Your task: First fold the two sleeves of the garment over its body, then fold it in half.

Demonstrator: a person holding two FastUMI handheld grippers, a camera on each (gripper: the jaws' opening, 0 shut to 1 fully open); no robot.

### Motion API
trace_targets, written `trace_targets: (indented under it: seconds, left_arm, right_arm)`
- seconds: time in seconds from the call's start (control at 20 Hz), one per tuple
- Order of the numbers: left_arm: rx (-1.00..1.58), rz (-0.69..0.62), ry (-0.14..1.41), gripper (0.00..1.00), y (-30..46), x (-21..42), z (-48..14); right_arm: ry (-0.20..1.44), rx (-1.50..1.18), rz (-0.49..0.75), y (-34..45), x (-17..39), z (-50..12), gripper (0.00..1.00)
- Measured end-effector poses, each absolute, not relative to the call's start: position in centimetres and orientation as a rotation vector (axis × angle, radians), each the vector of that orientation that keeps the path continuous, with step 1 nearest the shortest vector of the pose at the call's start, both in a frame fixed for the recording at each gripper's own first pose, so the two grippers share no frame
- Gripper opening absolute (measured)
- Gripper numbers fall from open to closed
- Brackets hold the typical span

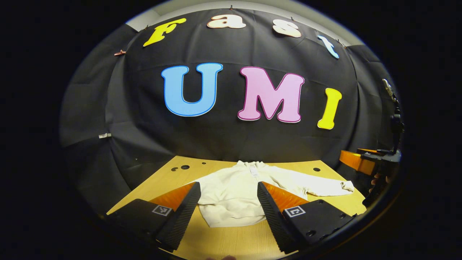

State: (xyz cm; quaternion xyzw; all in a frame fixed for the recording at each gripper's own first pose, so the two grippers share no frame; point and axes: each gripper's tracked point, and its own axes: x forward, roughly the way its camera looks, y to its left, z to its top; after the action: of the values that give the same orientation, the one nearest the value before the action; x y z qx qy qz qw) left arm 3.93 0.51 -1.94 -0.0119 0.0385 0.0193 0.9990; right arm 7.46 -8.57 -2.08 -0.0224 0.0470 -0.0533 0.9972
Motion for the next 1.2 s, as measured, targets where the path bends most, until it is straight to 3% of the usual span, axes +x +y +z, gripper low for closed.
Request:
trace_targets:
  seconds: [0.5,0.8,1.2]
  left_arm:
    - [0.02,0.04,0.131,0.97,-0.1,5.2,-4.0]
    - [0.027,0.068,0.175,0.97,0.5,5.9,-5.6]
    - [0.035,0.105,0.211,0.97,0.5,7.0,-6.7]
  right_arm:
    - [0.174,-0.106,-0.42,-25.3,9.4,-3.9,0.98]
    - [0.251,-0.1,-0.546,-32.7,10.5,-6.7,0.98]
    - [0.404,-0.041,-0.584,-38.6,13.5,-13.7,0.98]
